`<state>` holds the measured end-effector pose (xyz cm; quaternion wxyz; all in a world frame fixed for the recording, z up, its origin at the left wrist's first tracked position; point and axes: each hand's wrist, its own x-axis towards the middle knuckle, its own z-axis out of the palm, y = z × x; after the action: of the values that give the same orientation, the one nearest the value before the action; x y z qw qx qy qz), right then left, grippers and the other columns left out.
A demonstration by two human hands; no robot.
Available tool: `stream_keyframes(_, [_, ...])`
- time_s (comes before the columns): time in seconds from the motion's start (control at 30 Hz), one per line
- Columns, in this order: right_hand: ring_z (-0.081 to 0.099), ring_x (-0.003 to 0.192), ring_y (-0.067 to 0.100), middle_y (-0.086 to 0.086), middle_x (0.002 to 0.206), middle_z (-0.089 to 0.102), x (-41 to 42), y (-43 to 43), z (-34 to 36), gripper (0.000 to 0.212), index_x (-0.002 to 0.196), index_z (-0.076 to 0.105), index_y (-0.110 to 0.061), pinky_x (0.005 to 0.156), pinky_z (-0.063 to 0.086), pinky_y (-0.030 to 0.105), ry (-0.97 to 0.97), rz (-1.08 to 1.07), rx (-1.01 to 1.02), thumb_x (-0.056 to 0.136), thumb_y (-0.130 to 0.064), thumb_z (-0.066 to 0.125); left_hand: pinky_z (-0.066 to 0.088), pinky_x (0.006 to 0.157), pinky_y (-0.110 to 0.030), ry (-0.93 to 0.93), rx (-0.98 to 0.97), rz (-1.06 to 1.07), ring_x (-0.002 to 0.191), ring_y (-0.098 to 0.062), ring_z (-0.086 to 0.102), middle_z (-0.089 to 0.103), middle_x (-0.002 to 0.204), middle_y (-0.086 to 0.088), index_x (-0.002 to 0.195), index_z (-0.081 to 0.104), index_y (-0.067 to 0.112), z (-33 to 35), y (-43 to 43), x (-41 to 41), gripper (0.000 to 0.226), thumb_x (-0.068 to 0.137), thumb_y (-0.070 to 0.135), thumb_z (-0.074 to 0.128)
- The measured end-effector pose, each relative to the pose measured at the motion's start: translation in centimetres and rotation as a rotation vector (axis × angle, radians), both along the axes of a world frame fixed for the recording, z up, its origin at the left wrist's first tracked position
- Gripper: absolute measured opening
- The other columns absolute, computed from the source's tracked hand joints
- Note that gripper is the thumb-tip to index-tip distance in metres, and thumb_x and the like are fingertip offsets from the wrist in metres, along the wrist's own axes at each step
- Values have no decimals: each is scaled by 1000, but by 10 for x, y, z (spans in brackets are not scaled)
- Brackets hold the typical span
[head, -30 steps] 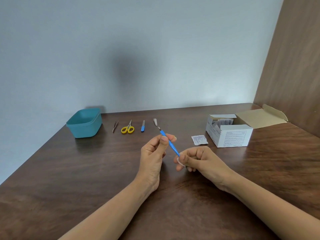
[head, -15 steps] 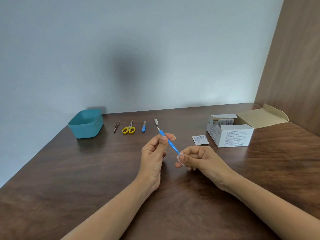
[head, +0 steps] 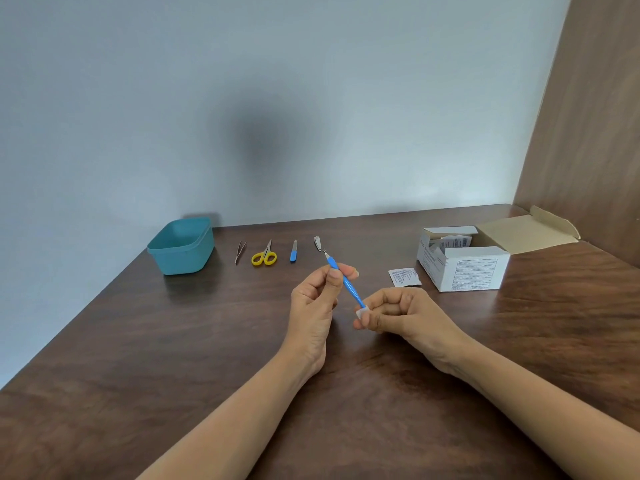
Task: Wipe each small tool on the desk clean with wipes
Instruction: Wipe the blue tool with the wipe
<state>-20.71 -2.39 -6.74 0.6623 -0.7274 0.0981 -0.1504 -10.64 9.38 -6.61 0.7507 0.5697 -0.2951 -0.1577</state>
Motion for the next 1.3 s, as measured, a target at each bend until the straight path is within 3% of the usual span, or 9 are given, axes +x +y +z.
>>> stream_keyframes(0.13, [69, 93, 33, 18, 87, 74, 0, 1, -1, 11, 86, 70, -6, 88, 51, 31, -21, -26, 28, 76, -6, 74, 37, 79, -27, -2, 4, 9, 84, 7, 56, 70, 88, 18, 81, 69, 24, 0, 1, -1, 22, 96, 25, 53])
stream_keyframes(0.33, [60, 61, 3, 17, 85, 73, 1, 5, 2, 12, 96, 65, -1, 60, 45, 13, -56, -22, -3, 89, -9, 62, 36, 78, -28, -6, 6, 13, 81, 7, 55, 70, 86, 19, 82, 68, 22, 1, 1, 0, 22, 96, 25, 52])
stream_keyframes(0.5, [69, 82, 16, 18, 85, 74, 1, 3, -1, 18, 100, 64, -2, 72, 51, 20, -49, -12, -6, 83, -8, 68, 38, 78, -24, -11, 11, 4, 80, 10, 58, 71, 85, 15, 83, 69, 20, 0, 1, 0, 22, 97, 21, 52])
stream_keyframes(0.63, [70, 84, 31, 24, 82, 72, 4, 5, -4, 37, 92, 64, -5, 85, 52, 32, -51, -89, 5, 62, -17, 81, 39, 78, -21, -8, 2, 6, 80, 10, 59, 71, 85, 12, 84, 69, 18, 2, 2, -1, 21, 97, 20, 53])
stream_keyframes(0.73, [68, 78, 24, 23, 81, 72, 5, 6, -5, 32, 87, 64, -8, 80, 52, 30, -53, -107, -11, 63, -20, 82, 38, 76, -24, 2, 6, 17, 79, 9, 57, 71, 86, 13, 83, 69, 21, 2, 3, -2, 21, 96, 22, 54])
stream_keyframes(0.87, [65, 67, 7, 15, 82, 74, 5, 7, -2, 10, 92, 64, -5, 66, 48, 17, -80, -51, -10, 84, -9, 67, 36, 74, -27, 34, -5, 34, 80, 5, 57, 72, 89, 12, 74, 72, 28, 3, 3, -2, 27, 95, 25, 55])
stream_keyframes(1.07, [67, 79, 16, 14, 85, 75, 4, 4, -1, 15, 102, 64, -7, 71, 49, 16, -94, 0, 13, 86, -8, 64, 36, 74, -28, 37, -8, 40, 81, 0, 55, 72, 87, 13, 80, 70, 25, 4, 4, -3, 24, 97, 23, 54])
stream_keyframes(1.2, [70, 87, 27, 18, 82, 74, 6, 6, -2, 40, 100, 64, -5, 76, 53, 23, -75, -80, 9, 66, -20, 78, 35, 74, -28, 33, -17, 38, 82, 2, 55, 72, 89, 13, 74, 72, 29, 4, 4, -3, 29, 97, 23, 54])
stream_keyframes(1.3, [69, 75, 19, 16, 80, 74, 6, 5, -2, 28, 92, 65, -7, 65, 50, 19, -82, -82, 9, 69, -17, 77, 35, 74, -28, 44, -25, 40, 82, 3, 56, 72, 88, 14, 72, 73, 31, 4, 3, -3, 32, 96, 24, 54])
